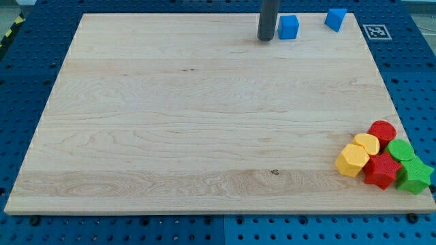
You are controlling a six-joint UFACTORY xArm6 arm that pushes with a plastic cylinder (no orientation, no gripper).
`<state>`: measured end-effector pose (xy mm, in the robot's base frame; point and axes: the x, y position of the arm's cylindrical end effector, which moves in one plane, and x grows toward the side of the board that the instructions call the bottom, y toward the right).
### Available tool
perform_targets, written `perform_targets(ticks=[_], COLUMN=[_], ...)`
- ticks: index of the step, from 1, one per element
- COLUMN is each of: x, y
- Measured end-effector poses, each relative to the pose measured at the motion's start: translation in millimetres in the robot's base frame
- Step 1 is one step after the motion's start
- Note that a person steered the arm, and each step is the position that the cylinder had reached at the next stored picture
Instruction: Move blue cube into blue triangle
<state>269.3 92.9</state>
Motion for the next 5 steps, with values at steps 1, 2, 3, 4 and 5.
perform_targets(ticks=[1,2,3,4,5], x=[-3,-6,-6,-6,-6], y=[0,0,2,15,29])
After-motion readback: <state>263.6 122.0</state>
